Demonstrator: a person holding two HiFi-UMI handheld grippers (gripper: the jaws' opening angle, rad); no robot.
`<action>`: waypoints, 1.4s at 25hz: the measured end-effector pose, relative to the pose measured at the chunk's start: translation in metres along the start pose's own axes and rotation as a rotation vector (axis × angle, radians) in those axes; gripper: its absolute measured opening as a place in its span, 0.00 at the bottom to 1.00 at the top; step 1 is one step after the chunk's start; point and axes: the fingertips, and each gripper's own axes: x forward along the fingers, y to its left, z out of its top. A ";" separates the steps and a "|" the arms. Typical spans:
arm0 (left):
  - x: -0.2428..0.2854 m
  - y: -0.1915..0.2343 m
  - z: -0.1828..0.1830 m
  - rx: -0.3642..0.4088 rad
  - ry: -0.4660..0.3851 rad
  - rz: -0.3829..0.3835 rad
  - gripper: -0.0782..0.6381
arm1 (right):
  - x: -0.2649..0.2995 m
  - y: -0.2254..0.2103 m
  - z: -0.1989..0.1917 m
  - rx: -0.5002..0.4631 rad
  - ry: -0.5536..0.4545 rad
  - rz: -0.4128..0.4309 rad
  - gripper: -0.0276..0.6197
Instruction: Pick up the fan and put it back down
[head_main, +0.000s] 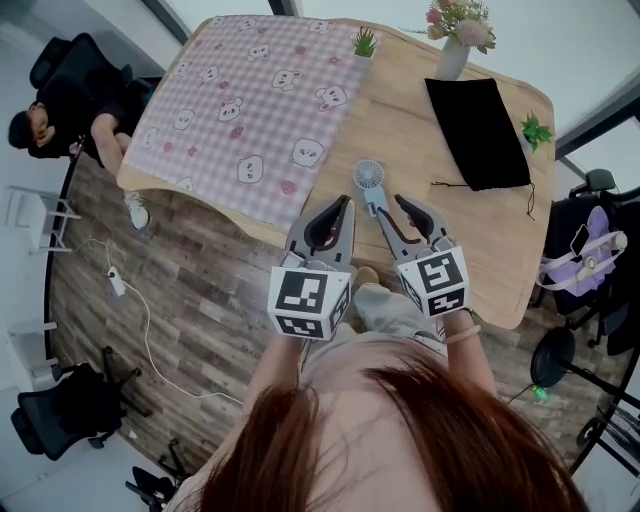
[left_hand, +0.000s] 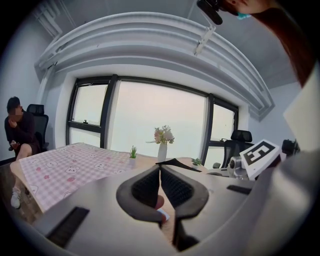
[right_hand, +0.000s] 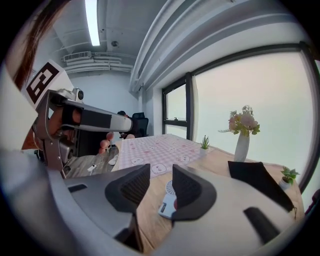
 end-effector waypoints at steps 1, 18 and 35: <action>0.002 0.001 0.000 -0.001 0.001 0.002 0.13 | 0.003 -0.001 -0.002 0.000 0.005 0.001 0.26; 0.033 0.020 -0.009 -0.021 0.033 0.017 0.13 | 0.050 -0.015 -0.038 0.028 0.099 0.021 0.36; 0.057 0.042 -0.021 -0.041 0.071 0.023 0.13 | 0.089 -0.019 -0.081 0.103 0.225 0.022 0.40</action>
